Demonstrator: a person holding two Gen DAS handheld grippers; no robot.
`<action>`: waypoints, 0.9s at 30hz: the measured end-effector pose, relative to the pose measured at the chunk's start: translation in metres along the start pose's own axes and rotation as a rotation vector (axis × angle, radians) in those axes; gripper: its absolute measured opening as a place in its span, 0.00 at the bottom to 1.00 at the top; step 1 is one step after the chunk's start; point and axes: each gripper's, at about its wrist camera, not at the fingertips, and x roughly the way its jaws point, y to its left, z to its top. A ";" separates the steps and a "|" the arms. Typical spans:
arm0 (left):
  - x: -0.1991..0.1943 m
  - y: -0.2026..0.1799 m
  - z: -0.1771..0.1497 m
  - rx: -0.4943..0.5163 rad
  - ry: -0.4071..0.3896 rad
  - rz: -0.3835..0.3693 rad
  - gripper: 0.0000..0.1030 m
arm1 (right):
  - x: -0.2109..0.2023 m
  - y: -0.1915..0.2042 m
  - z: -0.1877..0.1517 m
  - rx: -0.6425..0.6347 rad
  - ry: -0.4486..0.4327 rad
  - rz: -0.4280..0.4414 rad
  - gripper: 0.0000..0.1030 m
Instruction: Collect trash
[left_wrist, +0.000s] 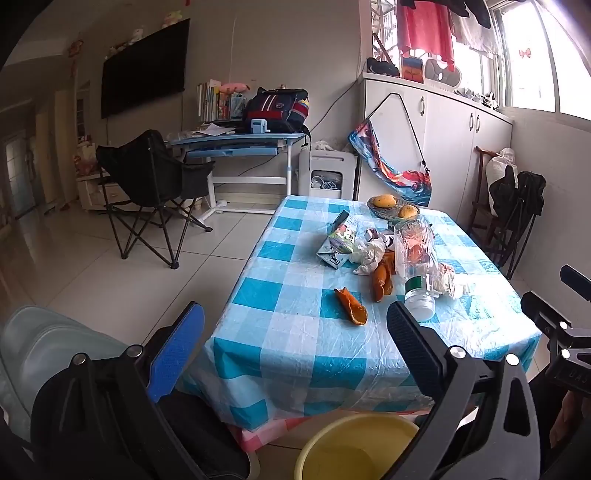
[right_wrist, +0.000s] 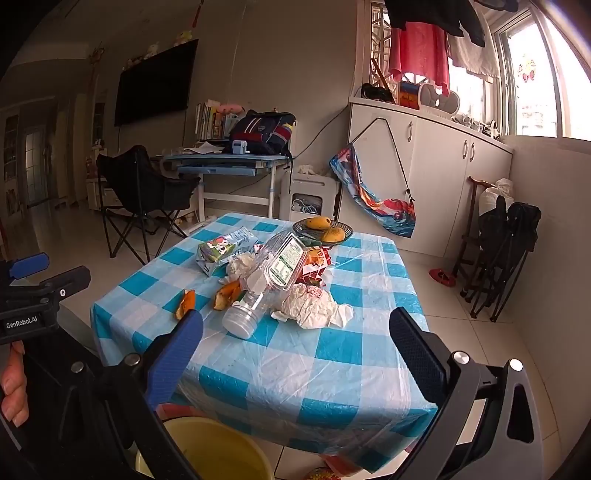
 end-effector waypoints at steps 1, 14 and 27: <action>0.000 0.000 0.000 0.000 0.000 0.000 0.93 | 0.000 0.000 0.000 -0.001 0.001 0.000 0.94; 0.002 0.000 -0.001 0.000 0.007 0.003 0.93 | 0.001 0.006 0.000 -0.007 -0.004 0.000 0.94; 0.002 0.000 -0.001 0.000 0.008 0.003 0.93 | 0.000 0.006 0.000 -0.008 -0.014 0.000 0.94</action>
